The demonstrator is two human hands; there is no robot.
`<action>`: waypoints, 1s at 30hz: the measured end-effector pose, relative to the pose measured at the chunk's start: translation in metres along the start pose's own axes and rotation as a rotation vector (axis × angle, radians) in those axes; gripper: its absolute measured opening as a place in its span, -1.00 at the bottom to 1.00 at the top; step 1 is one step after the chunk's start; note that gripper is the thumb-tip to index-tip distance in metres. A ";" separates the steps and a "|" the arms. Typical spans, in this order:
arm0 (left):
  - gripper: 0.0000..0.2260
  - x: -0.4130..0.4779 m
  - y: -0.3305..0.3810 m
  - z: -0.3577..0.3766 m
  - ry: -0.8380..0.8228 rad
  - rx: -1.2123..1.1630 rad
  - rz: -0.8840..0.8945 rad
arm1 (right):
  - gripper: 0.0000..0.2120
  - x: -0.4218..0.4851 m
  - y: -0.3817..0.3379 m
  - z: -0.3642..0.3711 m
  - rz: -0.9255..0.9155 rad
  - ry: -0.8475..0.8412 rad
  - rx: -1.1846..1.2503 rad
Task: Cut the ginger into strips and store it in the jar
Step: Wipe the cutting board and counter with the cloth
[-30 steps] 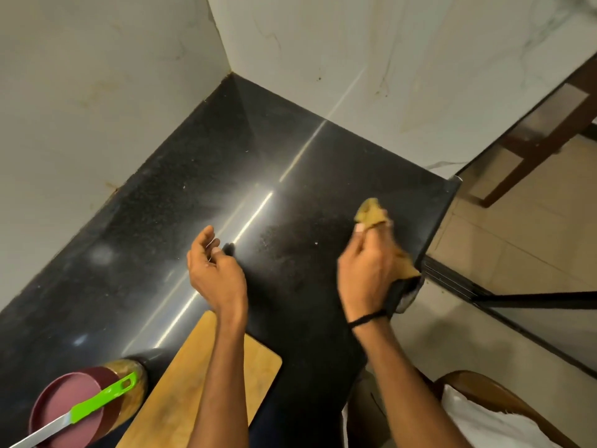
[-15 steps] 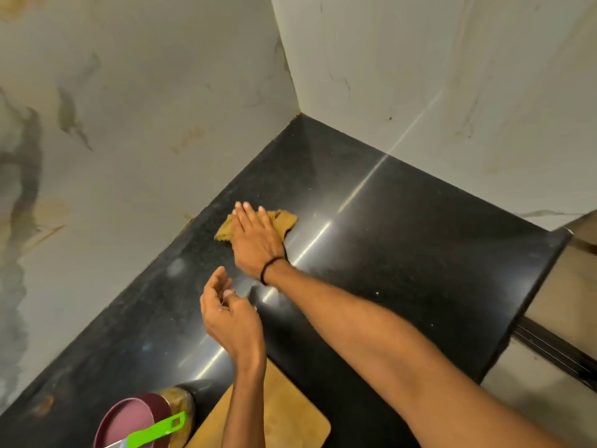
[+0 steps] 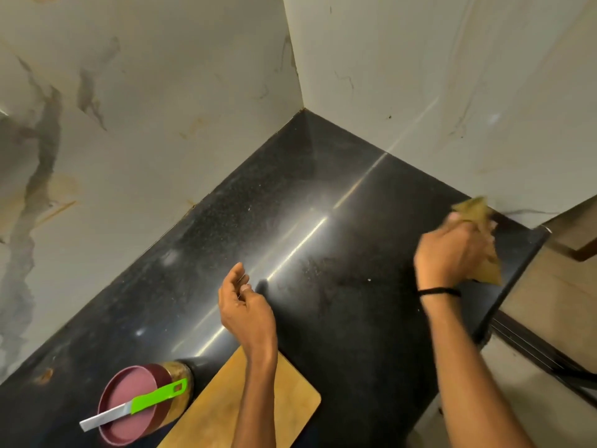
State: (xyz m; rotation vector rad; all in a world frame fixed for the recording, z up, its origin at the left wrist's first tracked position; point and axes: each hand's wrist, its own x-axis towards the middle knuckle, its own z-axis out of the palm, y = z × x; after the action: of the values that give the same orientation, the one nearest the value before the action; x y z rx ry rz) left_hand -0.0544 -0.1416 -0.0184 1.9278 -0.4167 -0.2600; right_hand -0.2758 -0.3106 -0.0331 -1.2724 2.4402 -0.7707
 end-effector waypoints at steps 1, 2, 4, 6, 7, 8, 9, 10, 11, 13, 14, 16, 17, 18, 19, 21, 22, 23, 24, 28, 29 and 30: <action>-0.65 -0.002 0.001 -0.001 -0.001 0.004 0.002 | -0.48 -0.023 -0.011 0.002 -0.117 0.002 -0.055; -0.65 -0.003 0.001 -0.003 0.000 0.007 0.004 | -0.53 -0.053 -0.023 0.009 -0.313 -0.031 -0.105; -0.66 -0.004 0.002 -0.004 0.002 0.020 0.016 | -0.50 -0.120 -0.041 0.034 -0.836 -0.251 -0.100; -0.66 -0.005 0.002 -0.003 -0.001 0.027 0.038 | -0.44 -0.159 -0.037 0.050 -1.275 -0.609 -0.142; -0.66 -0.007 0.002 -0.002 -0.002 0.026 0.039 | -0.43 -0.156 -0.030 0.051 -1.399 -0.701 -0.178; -0.66 -0.009 0.001 -0.001 -0.007 0.025 0.034 | -0.44 -0.142 -0.016 0.049 -1.424 -0.709 -0.173; -0.67 -0.011 0.001 0.000 -0.013 0.022 0.028 | -0.44 -0.124 0.003 0.042 -1.348 -0.695 -0.154; -0.67 -0.013 0.001 0.001 -0.018 0.014 0.023 | -0.44 -0.106 0.026 0.026 -1.226 -0.648 -0.146; -0.67 -0.014 0.001 0.002 -0.020 0.004 0.019 | -0.44 -0.084 0.054 0.008 -1.089 -0.555 -0.157; -0.67 -0.016 0.000 0.006 -0.029 -0.011 0.009 | -0.40 -0.046 0.106 -0.036 -0.769 -0.351 -0.201; -0.67 -0.019 0.000 0.008 -0.034 -0.014 0.005 | -0.39 -0.032 0.122 -0.055 -0.600 -0.288 -0.192; -0.67 -0.026 0.001 0.011 -0.044 -0.008 -0.009 | -0.46 -0.025 0.123 -0.065 -0.377 -0.186 -0.127; -0.67 -0.030 0.001 0.012 -0.049 -0.006 -0.015 | -0.48 -0.030 0.109 -0.059 -0.374 -0.147 -0.088; -0.67 -0.033 0.002 0.012 -0.055 -0.002 -0.017 | -0.49 -0.040 0.088 -0.050 -0.434 -0.132 -0.036; -0.67 -0.035 0.001 0.012 -0.057 0.002 -0.015 | -0.47 -0.054 0.066 -0.040 -0.530 -0.145 0.027; -0.66 -0.038 0.002 0.013 -0.050 0.011 -0.014 | -0.46 -0.093 0.024 -0.016 -0.760 -0.293 0.123; -0.65 -0.039 0.002 0.014 -0.045 0.016 -0.016 | -0.48 -0.117 0.011 -0.004 -0.888 -0.398 0.102; -0.64 -0.041 0.002 0.015 -0.042 0.021 -0.024 | -0.49 -0.142 0.004 0.005 -1.011 -0.512 0.009; -0.64 -0.043 0.002 0.016 -0.044 0.030 -0.030 | -0.47 -0.164 0.003 0.013 -1.113 -0.613 -0.101; -0.68 -0.050 -0.003 0.026 -0.079 0.100 -0.026 | -0.37 -0.145 0.025 0.026 -1.123 -0.483 -0.284; -0.69 -0.050 -0.003 0.026 -0.086 0.118 -0.026 | -0.36 -0.125 0.031 0.022 -0.992 -0.396 -0.276; -0.69 -0.051 -0.003 0.025 -0.094 0.130 -0.025 | -0.37 -0.101 0.037 0.015 -0.810 -0.296 -0.239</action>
State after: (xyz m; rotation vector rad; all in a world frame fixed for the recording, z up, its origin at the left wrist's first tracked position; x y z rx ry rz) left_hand -0.1094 -0.1413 -0.0315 2.0544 -0.4821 -0.3486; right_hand -0.2361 -0.2150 -0.0663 -2.3237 1.7810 -0.4016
